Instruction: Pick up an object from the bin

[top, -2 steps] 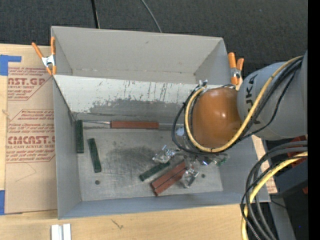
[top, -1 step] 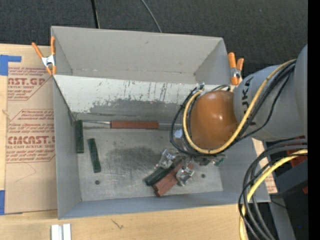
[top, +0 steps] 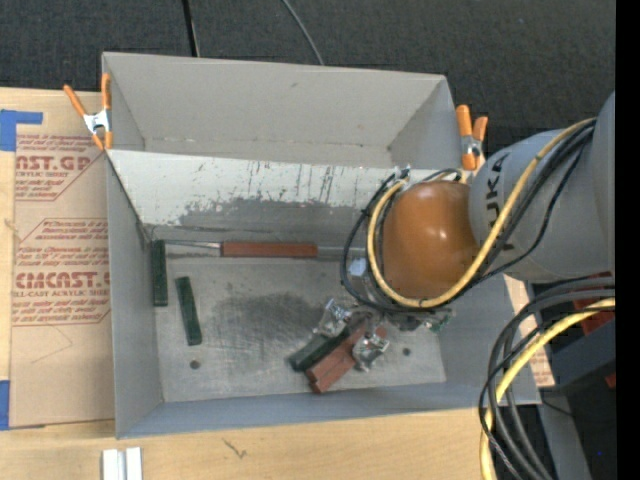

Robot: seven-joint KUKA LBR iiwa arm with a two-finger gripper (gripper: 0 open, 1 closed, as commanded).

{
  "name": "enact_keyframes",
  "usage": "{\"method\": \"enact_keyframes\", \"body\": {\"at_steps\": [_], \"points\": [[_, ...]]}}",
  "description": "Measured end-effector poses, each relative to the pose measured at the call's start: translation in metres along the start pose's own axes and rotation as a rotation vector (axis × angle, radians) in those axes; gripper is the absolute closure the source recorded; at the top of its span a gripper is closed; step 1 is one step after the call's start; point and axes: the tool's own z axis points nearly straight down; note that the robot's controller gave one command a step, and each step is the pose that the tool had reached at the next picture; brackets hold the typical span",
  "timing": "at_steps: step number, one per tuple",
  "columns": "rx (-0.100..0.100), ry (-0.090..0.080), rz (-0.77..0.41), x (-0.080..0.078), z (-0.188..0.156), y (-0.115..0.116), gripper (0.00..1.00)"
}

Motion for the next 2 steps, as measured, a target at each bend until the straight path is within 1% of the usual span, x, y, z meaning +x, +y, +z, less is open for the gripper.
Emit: {"method": "enact_keyframes", "body": {"at_steps": [2], "points": [[-0.009,0.016,0.002,0.0011,-0.0114,0.0005,1.00]]}}
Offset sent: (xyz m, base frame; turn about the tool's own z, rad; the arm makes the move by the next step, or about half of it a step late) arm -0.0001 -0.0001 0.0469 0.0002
